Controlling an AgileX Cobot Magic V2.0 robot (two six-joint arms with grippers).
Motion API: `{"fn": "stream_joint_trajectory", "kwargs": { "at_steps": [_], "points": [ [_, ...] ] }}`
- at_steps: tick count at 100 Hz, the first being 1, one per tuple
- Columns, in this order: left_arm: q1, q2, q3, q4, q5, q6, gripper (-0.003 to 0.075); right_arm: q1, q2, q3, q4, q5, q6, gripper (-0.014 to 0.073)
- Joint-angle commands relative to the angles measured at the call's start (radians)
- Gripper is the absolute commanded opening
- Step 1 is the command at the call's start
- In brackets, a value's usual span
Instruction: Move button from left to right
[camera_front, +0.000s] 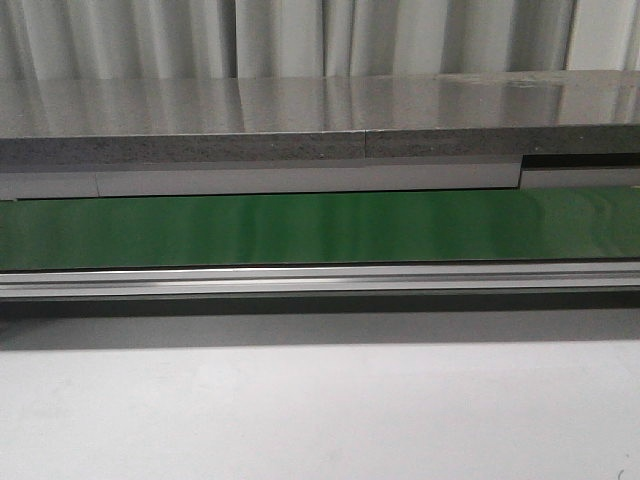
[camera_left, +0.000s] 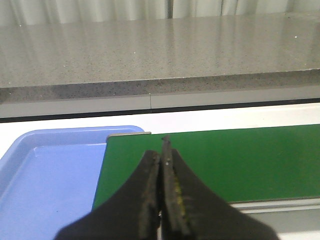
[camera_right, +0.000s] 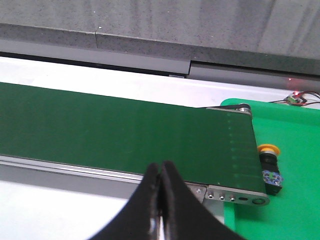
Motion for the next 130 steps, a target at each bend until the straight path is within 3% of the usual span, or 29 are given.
{"fn": "stream_joint_trajectory", "kwargs": {
  "at_steps": [1,23,44,86,130],
  "points": [
    [-0.008,0.007,-0.026,-0.01,-0.079,-0.002,-0.002,0.001,0.001,0.004,0.008,-0.121,-0.001,-0.0067],
    [-0.008,0.007,-0.026,-0.01,-0.079,-0.002,-0.002,0.001,-0.07,0.116,0.004,-0.253,0.057,-0.0067],
    [-0.008,0.007,-0.026,-0.01,-0.079,-0.002,-0.002,0.003,-0.202,0.218,-0.027,-0.277,0.081,-0.0067],
    [-0.008,0.007,-0.026,-0.01,-0.079,-0.002,-0.002,0.104,-0.494,0.456,-0.063,-0.375,0.097,-0.0067],
    [-0.008,0.007,-0.026,-0.01,-0.079,-0.002,-0.002,0.103,-0.504,0.524,-0.063,-0.442,0.158,-0.0067]
  ]
}}
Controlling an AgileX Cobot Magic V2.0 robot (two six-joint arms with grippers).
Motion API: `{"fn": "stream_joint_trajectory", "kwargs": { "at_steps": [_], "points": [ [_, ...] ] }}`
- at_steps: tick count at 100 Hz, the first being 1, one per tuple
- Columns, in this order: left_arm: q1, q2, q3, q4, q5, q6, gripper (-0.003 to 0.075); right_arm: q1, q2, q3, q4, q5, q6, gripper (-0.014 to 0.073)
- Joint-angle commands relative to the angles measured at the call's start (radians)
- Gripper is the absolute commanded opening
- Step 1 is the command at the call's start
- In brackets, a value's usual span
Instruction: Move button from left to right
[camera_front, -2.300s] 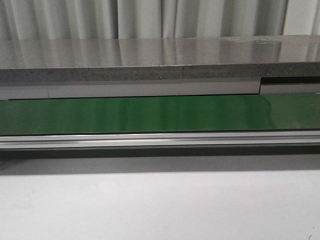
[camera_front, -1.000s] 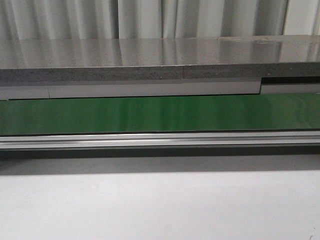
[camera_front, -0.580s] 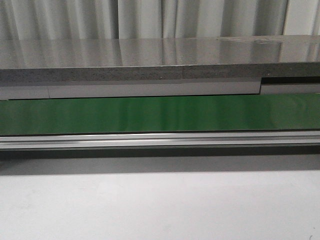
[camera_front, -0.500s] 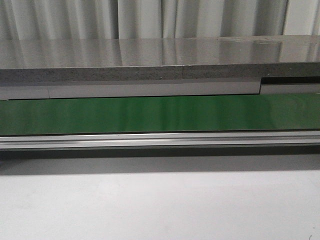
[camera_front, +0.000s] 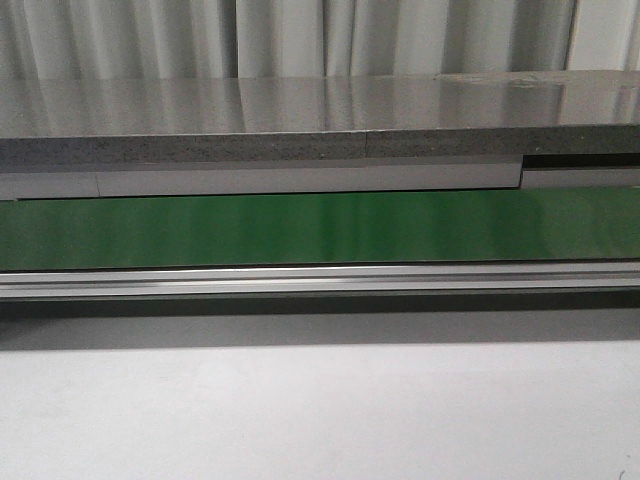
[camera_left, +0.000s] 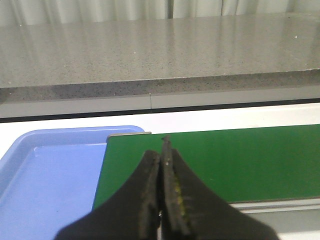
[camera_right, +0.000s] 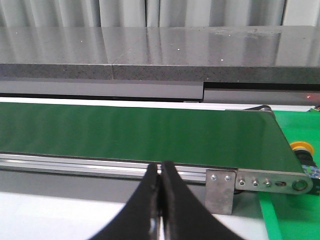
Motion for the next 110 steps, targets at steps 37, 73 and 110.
{"fn": "stream_joint_trajectory", "kwargs": {
  "at_steps": [37,73,110],
  "points": [
    [-0.008,0.007,-0.026,-0.01,-0.079,-0.002,-0.002,-0.002,-0.021,-0.015,-0.008,-0.09,0.003,-0.0067],
    [-0.008,0.007,-0.026,-0.01,-0.079,-0.002,-0.002,-0.002,-0.021,-0.015,-0.008,-0.09,0.003,-0.0067],
    [-0.008,0.002,-0.026,0.002,-0.086,-0.002,-0.002,-0.002,-0.021,-0.015,-0.008,-0.09,0.003,-0.0067]
  ]
}}
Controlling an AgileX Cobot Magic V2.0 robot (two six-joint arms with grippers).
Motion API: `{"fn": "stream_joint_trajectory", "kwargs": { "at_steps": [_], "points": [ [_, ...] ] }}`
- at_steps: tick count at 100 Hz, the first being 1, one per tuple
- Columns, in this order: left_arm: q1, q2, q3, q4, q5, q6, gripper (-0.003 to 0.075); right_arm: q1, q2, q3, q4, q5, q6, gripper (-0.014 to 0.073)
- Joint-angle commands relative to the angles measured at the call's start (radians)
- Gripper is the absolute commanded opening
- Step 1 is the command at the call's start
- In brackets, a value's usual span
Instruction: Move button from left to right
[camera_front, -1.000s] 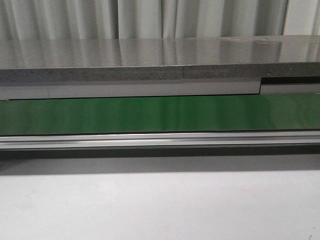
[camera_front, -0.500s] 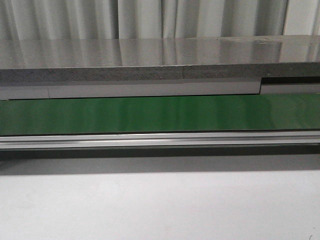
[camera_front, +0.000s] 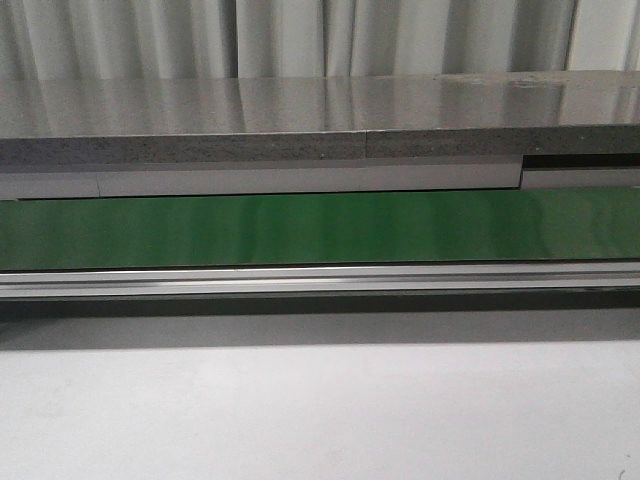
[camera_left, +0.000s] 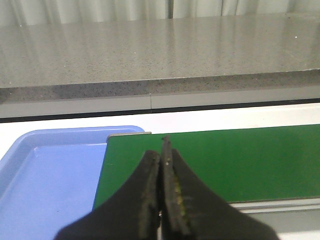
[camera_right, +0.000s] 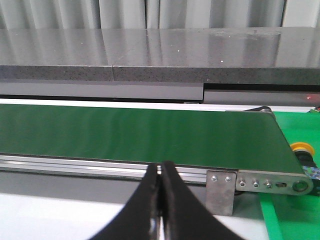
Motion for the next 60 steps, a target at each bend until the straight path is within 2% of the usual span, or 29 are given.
{"fn": "stream_joint_trajectory", "kwargs": {
  "at_steps": [1,21,60],
  "points": [
    [-0.008,-0.002,-0.026,0.002,-0.088,-0.002,-0.002,-0.002,-0.021,-0.015,-0.008,-0.085,0.001,-0.0067],
    [-0.008,-0.09,0.009,0.005,-0.087,-0.004,-0.002,-0.002,-0.021,-0.015,-0.008,-0.085,0.001,-0.0067],
    [-0.008,-0.409,0.212,0.005,-0.087,-0.004,-0.002,-0.002,-0.021,-0.015,-0.008,-0.085,0.001,-0.0067]
  ]
}}
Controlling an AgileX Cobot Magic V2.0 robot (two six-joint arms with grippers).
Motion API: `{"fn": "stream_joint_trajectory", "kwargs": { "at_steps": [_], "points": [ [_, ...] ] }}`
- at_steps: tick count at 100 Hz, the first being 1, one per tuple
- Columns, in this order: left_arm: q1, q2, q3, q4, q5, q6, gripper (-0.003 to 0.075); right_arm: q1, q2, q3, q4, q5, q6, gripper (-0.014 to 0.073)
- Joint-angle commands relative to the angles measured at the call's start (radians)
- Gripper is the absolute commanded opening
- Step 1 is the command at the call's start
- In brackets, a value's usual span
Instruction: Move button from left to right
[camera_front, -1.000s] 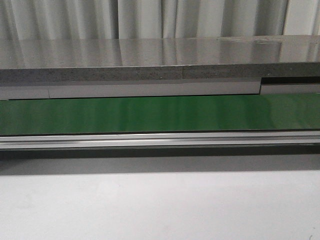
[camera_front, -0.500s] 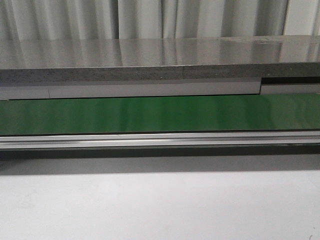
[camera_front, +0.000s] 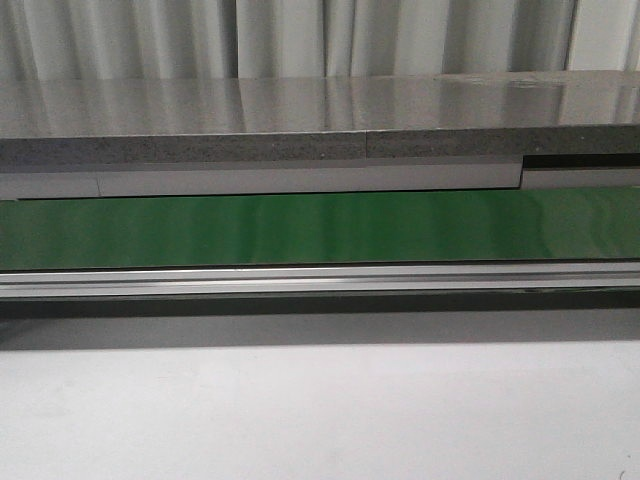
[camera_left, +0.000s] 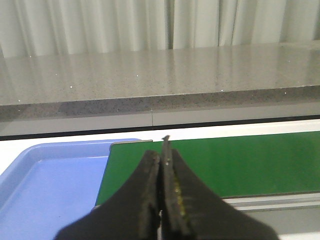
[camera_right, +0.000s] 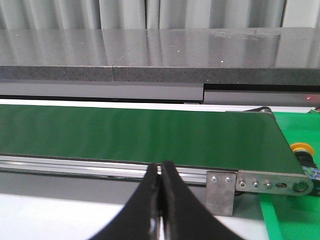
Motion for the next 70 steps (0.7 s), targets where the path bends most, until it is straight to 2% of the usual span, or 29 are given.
{"fn": "stream_joint_trajectory", "kwargs": {
  "at_steps": [1,30,59,70],
  "points": [
    [-0.008,-0.062,0.017,-0.003,-0.083,-0.004,-0.002,-0.002,-0.021,-0.015,-0.008,-0.085,0.001,-0.0067],
    [-0.008,-0.063,0.088,0.035,-0.112,-0.068,-0.002,-0.002,-0.021,-0.015,-0.008,-0.085,0.001,-0.0067],
    [-0.008,-0.063,0.171,0.044,-0.26,-0.088,-0.002,-0.002,-0.021,-0.015,-0.008,-0.085,0.001,-0.0067],
    [-0.008,-0.063,0.19,0.044,-0.273,-0.091,-0.002,-0.002,-0.021,-0.015,-0.008,-0.085,0.001,-0.0067]
  ]
}}
